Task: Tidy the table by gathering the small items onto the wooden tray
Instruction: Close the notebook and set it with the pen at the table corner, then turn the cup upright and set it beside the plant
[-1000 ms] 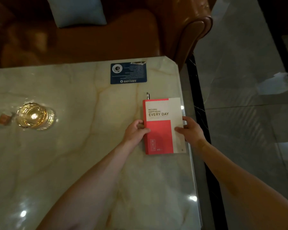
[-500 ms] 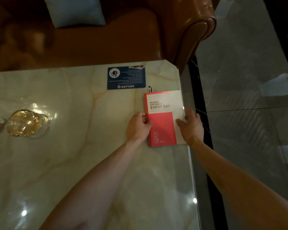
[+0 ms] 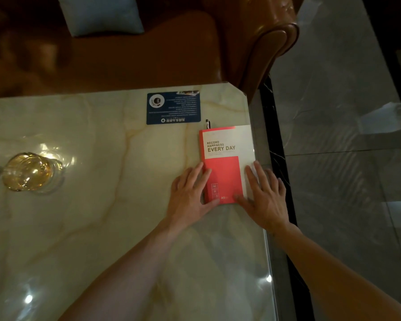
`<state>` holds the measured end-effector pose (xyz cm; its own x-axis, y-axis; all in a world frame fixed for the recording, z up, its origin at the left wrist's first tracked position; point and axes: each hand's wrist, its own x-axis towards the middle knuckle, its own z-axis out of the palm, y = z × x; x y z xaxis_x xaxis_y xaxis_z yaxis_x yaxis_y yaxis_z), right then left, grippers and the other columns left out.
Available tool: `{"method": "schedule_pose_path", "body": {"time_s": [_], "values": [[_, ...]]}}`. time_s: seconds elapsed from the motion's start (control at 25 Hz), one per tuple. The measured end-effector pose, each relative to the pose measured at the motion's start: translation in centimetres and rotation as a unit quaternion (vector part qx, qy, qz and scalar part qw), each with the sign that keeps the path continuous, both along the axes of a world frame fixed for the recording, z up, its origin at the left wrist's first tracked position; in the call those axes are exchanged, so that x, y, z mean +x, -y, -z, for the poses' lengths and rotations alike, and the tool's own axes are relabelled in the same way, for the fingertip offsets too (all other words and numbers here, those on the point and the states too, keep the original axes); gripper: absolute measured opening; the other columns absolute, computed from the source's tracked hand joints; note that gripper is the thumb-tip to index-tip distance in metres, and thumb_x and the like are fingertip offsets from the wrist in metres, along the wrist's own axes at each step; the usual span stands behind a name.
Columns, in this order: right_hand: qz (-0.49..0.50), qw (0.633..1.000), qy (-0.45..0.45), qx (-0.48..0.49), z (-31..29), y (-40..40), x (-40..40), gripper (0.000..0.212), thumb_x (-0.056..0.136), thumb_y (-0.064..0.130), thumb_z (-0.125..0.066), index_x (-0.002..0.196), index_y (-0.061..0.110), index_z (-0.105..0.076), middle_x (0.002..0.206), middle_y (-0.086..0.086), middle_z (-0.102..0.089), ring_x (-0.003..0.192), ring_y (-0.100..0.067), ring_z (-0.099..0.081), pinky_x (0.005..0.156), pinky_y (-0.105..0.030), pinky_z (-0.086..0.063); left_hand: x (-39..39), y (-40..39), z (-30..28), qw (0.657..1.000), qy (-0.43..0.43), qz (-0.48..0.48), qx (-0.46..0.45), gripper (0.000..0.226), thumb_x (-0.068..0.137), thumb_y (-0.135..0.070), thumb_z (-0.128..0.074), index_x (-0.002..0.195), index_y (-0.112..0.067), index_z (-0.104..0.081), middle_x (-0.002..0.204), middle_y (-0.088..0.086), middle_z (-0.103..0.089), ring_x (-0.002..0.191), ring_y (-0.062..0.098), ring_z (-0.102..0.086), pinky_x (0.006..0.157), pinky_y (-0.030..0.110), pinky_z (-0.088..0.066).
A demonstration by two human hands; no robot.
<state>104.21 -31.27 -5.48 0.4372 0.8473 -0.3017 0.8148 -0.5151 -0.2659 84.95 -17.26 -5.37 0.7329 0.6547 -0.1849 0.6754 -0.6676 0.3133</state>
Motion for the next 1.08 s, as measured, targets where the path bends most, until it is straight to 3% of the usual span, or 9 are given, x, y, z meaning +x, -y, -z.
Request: {"method": "schedule_pose_path", "body": {"time_s": [0.16,0.32,0.44,0.72,0.88,1.08], "values": [[-0.015,0.999,0.003,-0.033,0.5,0.0,0.5,0.089,0.08,0.086,-0.013,0.149,0.04,0.019,0.159,0.014,0.02,0.149,-0.032,0.006,0.117,-0.063,0.0,-0.2,-0.3,0.2,1.0,-0.027,0.016,0.001,0.094,0.076,-0.081,-0.038,0.152,-0.031,-0.013,0.163,-0.002,-0.012,0.146,0.027,-0.019,0.114,0.049,-0.022],[-0.007,0.999,0.002,-0.044,0.4,-1.4,0.9,0.088,0.08,0.086,-0.013,0.146,0.041,0.024,0.154,0.017,0.027,0.149,-0.034,0.006,0.116,-0.064,0.001,0.6,-1.6,-0.2,0.999,-0.045,0.014,-0.003,0.095,0.075,-0.08,-0.038,0.152,-0.031,-0.011,0.163,-0.002,-0.009,0.147,0.028,-0.016,0.115,0.051,-0.018],[-0.005,0.998,0.001,-0.057,0.1,-2.3,1.0,0.088,0.08,0.085,-0.014,0.147,0.04,0.021,0.159,0.013,0.022,0.149,-0.033,0.003,0.116,-0.063,-0.001,1.1,-2.4,-0.5,0.998,-0.061,0.018,-0.008,0.096,0.076,-0.078,-0.044,0.152,-0.031,-0.01,0.164,-0.003,-0.005,0.147,0.028,-0.014,0.116,0.052,-0.015],[0.01,0.997,0.013,-0.077,-2.5,-1.9,-0.8,0.082,0.087,0.076,-0.024,0.153,0.035,0.004,0.164,0.005,0.006,0.149,-0.031,0.0,0.117,-0.063,-0.004,0.2,-1.3,-1.8,0.997,-0.075,-0.007,-0.031,0.094,0.08,-0.075,-0.046,0.153,-0.029,-0.007,0.163,-0.001,-0.01,0.147,0.025,-0.016,0.115,0.052,-0.022],[0.015,0.998,0.016,-0.064,-5.0,0.0,-3.3,0.07,0.093,0.067,-0.028,0.152,0.033,-0.012,0.164,-0.001,-0.004,0.149,-0.031,-0.004,0.117,-0.062,-0.006,-1.7,0.4,-3.2,0.995,-0.089,-0.012,-0.041,0.083,0.082,-0.065,-0.054,0.149,-0.025,-0.025,0.159,-0.001,-0.022,0.143,0.022,-0.025,0.11,0.047,-0.029],[0.001,0.997,0.03,-0.073,-7.2,2.6,-7.6,0.048,0.096,0.053,-0.038,0.138,0.03,-0.042,0.148,-0.001,-0.037,0.135,-0.025,-0.034,0.112,-0.049,-0.028,-5.5,3.2,-5.3,0.983,-0.15,-0.019,-0.103,0.064,0.084,-0.061,-0.055,0.138,-0.028,-0.044,0.157,-0.003,-0.027,0.138,0.022,-0.034,0.108,0.043,-0.034]]}}
